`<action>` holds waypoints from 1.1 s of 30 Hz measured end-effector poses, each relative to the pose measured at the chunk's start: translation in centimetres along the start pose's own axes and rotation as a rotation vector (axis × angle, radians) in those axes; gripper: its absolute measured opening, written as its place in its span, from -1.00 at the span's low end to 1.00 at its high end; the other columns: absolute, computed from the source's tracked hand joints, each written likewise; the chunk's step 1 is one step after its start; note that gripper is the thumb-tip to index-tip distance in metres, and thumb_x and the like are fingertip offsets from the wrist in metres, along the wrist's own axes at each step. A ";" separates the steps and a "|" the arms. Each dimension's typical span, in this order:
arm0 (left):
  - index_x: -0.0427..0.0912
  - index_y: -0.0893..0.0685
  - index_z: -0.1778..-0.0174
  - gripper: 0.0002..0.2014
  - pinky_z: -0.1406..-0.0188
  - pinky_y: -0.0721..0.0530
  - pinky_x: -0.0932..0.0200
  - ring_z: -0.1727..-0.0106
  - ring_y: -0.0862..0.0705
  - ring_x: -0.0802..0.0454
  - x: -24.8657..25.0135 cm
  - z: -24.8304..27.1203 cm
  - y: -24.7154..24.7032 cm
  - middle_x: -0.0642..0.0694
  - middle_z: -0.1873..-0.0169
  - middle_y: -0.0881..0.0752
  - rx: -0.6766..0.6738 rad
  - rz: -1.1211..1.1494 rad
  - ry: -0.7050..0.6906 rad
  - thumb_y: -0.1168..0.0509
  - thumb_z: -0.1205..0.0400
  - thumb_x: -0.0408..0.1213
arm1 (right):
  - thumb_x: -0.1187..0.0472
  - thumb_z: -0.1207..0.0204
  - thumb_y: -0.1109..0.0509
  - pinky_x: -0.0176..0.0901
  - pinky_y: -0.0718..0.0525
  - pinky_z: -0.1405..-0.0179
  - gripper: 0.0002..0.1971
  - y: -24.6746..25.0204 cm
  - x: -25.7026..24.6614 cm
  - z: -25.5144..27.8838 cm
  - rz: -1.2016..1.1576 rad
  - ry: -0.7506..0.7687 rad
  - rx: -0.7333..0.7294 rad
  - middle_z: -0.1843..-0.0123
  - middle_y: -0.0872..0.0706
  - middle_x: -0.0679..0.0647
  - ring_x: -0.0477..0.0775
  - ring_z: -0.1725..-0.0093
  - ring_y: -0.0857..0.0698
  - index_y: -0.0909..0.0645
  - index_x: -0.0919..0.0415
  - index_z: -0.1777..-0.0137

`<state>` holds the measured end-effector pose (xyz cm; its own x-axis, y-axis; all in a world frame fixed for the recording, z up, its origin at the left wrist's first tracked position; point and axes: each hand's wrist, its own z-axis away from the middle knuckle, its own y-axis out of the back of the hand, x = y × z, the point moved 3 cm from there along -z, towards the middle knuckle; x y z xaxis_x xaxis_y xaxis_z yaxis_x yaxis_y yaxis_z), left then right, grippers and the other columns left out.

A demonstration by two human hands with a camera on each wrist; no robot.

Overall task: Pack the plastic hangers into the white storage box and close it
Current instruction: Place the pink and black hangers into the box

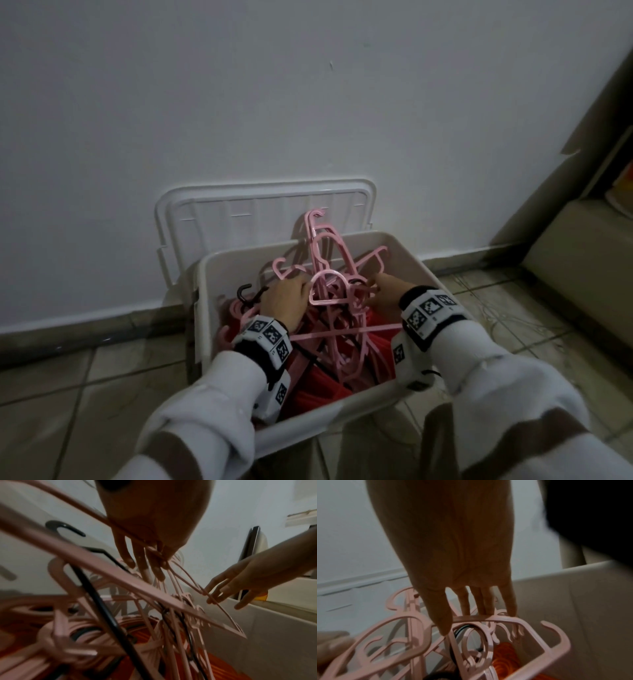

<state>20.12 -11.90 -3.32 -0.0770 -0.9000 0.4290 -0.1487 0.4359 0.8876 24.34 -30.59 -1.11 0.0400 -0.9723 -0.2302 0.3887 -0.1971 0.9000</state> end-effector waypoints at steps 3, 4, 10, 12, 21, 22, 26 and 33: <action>-0.14 -0.62 0.05 -0.70 0.33 -0.43 0.12 0.13 -0.70 -0.20 -0.3 0.3 -0.8 -0.19 0.16 -0.75 0.066 -0.031 0.025 -0.04 -0.73 -0.07 | 0.16 -0.54 -0.39 -0.14 -0.50 -0.25 -0.53 0.3 0.7 -0.9 -0.017 -0.054 -0.026 -0.36 -0.58 0.24 0.21 -0.34 -0.55 -0.46 0.34 -0.39; -0.12 -0.63 0.06 -0.70 0.35 -0.41 0.14 0.16 -0.70 -0.17 -0.3 0.4 -0.8 -0.17 0.18 -0.75 0.077 -0.025 0.033 -0.05 -0.72 -0.06 | 0.17 -0.54 -0.38 -0.16 -0.50 -0.21 -0.57 0.3 1.0 -1.1 -0.012 -0.061 -0.038 -0.34 -0.60 0.24 0.20 -0.32 -0.57 -0.49 0.32 -0.36; -0.11 -0.63 0.15 -0.66 0.35 -0.45 0.13 0.21 -0.70 -0.13 -1.0 -0.4 -1.2 -0.13 0.26 -0.75 0.138 -0.048 0.024 -0.07 -0.70 0.03 | 0.20 -0.59 -0.32 -0.31 -0.35 0.12 -0.71 1.0 1.2 -1.7 -0.007 -0.128 -0.143 -0.04 -0.61 0.13 0.14 -0.14 -0.57 -0.59 0.43 -0.17; -0.12 -0.62 0.12 -0.66 0.33 -0.44 0.12 0.20 -0.70 -0.14 -1.2 -0.4 -1.3 -0.14 0.25 -0.75 0.158 -0.071 0.008 -0.06 -0.70 0.02 | 0.15 -0.59 -0.31 -0.27 -0.43 0.18 -0.80 0.8 1.4 -2.4 0.000 -0.143 -0.146 0.23 -0.57 0.03 0.12 -0.04 -0.57 -0.58 0.21 0.23; -0.14 -0.68 0.08 -0.68 0.39 -0.41 0.12 0.26 -0.72 -0.24 -1.6 -0.8 -1.7 -0.22 0.31 -0.76 0.211 -0.127 -0.017 -0.13 -0.70 -0.02 | -0.15 -0.02 -0.48 0.18 -0.77 0.10 -0.69 -5.0 7.7 -14.3 0.016 -0.121 -0.200 0.37 -0.69 0.04 0.24 0.20 -0.77 -0.59 0.08 0.44; -0.14 -0.70 0.10 -0.68 0.41 -0.39 0.13 0.28 -0.71 -0.24 -1.7 -0.8 -1.8 -0.22 0.33 -0.76 0.210 -0.130 -0.015 -0.13 -0.69 -0.02 | -0.24 0.00 -0.48 0.13 -0.77 0.10 -0.59 -4.9 7.3 -13.8 -0.014 -0.127 -0.204 0.33 -0.69 0.05 0.22 0.21 -0.76 -0.56 0.10 0.41; -0.11 -0.72 0.04 -0.68 0.40 -0.48 0.11 0.30 -0.71 -0.18 -2.1 -1.0 -1.8 -0.17 0.35 -0.76 0.191 -0.125 0.003 -0.15 -0.68 0.00 | 0.25 -0.48 -0.45 -0.46 -0.51 0.60 -0.70 -1.9 3.8 -8.2 -0.167 -0.029 -0.276 0.53 -0.58 -0.07 -0.22 0.63 -0.55 -0.46 0.09 0.43; -0.13 -0.70 0.10 -0.74 0.35 -0.52 0.07 0.24 -0.72 -0.20 -2.0 -0.9 -1.4 -0.17 0.29 -0.78 0.212 -0.052 0.018 -0.23 -0.66 -0.03 | 0.26 -0.58 -0.33 -0.09 -0.52 0.27 -0.80 -1.0 6.7 -9.5 -0.623 0.035 -0.342 0.40 -0.62 0.08 0.02 0.38 -0.52 -0.59 0.19 0.30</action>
<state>21.35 -10.68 -5.33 -0.0466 -0.9203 0.3884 -0.3563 0.3786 0.8542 32.95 -35.74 -7.08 -0.2563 -0.6859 -0.6810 0.6158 -0.6590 0.4319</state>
